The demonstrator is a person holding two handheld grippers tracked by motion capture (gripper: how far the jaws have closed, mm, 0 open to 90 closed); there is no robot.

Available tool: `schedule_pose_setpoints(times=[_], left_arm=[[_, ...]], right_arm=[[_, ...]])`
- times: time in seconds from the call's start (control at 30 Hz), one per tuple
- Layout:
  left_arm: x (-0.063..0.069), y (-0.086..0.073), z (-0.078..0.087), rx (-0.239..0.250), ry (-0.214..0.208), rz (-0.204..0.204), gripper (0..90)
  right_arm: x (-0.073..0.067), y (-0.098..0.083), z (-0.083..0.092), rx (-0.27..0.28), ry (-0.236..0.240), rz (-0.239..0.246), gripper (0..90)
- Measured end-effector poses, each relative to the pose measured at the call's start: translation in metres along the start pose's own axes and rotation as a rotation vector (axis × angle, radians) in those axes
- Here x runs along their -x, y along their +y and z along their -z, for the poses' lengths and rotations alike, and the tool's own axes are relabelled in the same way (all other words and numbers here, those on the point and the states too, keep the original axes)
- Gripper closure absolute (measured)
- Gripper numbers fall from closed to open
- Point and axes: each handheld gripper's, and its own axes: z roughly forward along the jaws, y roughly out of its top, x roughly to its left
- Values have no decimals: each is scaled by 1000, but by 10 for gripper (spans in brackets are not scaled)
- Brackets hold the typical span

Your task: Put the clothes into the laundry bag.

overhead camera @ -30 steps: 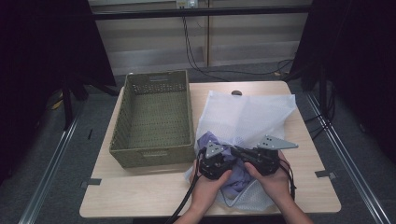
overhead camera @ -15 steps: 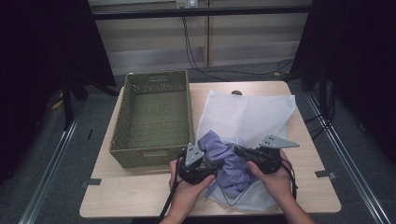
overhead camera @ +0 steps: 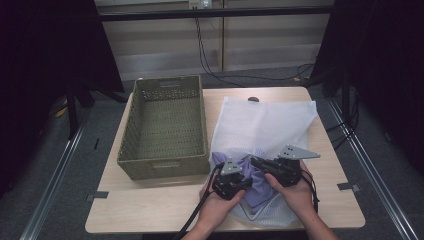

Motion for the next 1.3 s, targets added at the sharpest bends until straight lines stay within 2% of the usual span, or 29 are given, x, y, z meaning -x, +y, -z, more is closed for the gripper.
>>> schedule_pose_setpoints(times=[0.07, 0.1, 0.17, 0.2, 0.23, 0.27, 0.3, 0.33, 0.37, 0.4, 0.43, 0.5, 0.53, 0.57, 0.6, 0.63, 0.67, 0.7, 0.8, 0.93, 1.0, 1.03, 1.1, 1.13, 1.17, 1.23, 1.3], left_arm=[[4, 3, -6, -13, 4, 2, 856], [4, 4, -8, -18, 28, 10, 852], [-2, 4, -12, -16, 72, 67, 854], [-9, 3, -13, -14, 135, 105, 855], [-14, 3, -12, -9, 164, 132, 858], [-21, 3, -10, 17, 214, 178, 859], [-26, 3, -8, 33, 245, 205, 858], [-30, 2, -6, 51, 263, 237, 846], [-30, 2, -4, 65, 261, 246, 791], [-26, 1, -2, 63, 239, 212, 743], [-21, 1, 0, 65, 238, 173, 680], [-6, -3, 10, 74, 221, 62, 592], [-1, -5, 17, 82, 231, 25, 556], [2, -7, 28, 111, 236, 0, 525], [3, -9, 34, 124, 262, -13, 480], [1, -12, 41, 130, 310, -16, 442], [-3, -14, 46, 128, 340, 12, 395], [-9, -15, 48, 119, 353, 49, 342], [-23, -18, 46, 92, 389, 104, 287], [-29, -16, 31, 55, 362, 116, 255], [-30, -15, 22, 26, 337, 124, 298], [-30, -14, 20, 25, 328, 114, 347], [-28, -12, 20, 30, 320, 94, 544], [-27, -10, 22, 23, 300, 74, 672], [-25, -8, 23, 46, 261, 88, 779], [-14, -5, 25, 65, 196, 63, 860], [0, -3, 22, 72, 122, 1, 867]], right_arm=[[-1, 2, 1, 10, 12, -5, 878], [-2, 2, 2, 18, 24, -12, 879], [-4, 3, 4, 36, 33, 6, 879], [-5, 4, 5, 43, 39, 16, 879], [-8, 5, 8, 51, 41, 28, 879], [-9, 5, 9, 55, 43, 30, 879], [-10, 6, 11, 64, 43, 35, 879], [-11, 6, 12, 65, 47, 33, 879], [-11, 5, 13, 60, 45, 35, 879], [-10, 4, 12, 50, 41, 37, 879], [-8, 2, 11, 38, 34, 41, 879], [-5, -1, 10, 29, 21, 40, 879], [-3, -2, 10, 23, 13, 32, 879], [0, -3, 10, 23, 9, 21, 879], [3, -3, 10, 20, 6, 9, 879], [4, -4, 11, 21, 1, 8, 879], [6, -4, 11, 19, -3, -2, 878], [8, -5, 11, 17, 2, -11, 878], [9, -5, 10, 12, 3, -29, 878], [8, -5, 10, -2, 11, -25, 877], [9, -5, 9, -4, 15, -26, 877], [10, -6, 9, -5, 16, -22, 877], [10, -7, 7, -15, 20, -23, 877], [11, -8, 7, -18, 19, -23, 877], [11, -9, 7, -18, 21, -24, 877], [12, -9, 6, -15, 20, -25, 877], [12, -7, 6, -10, 15, -23, 878]])
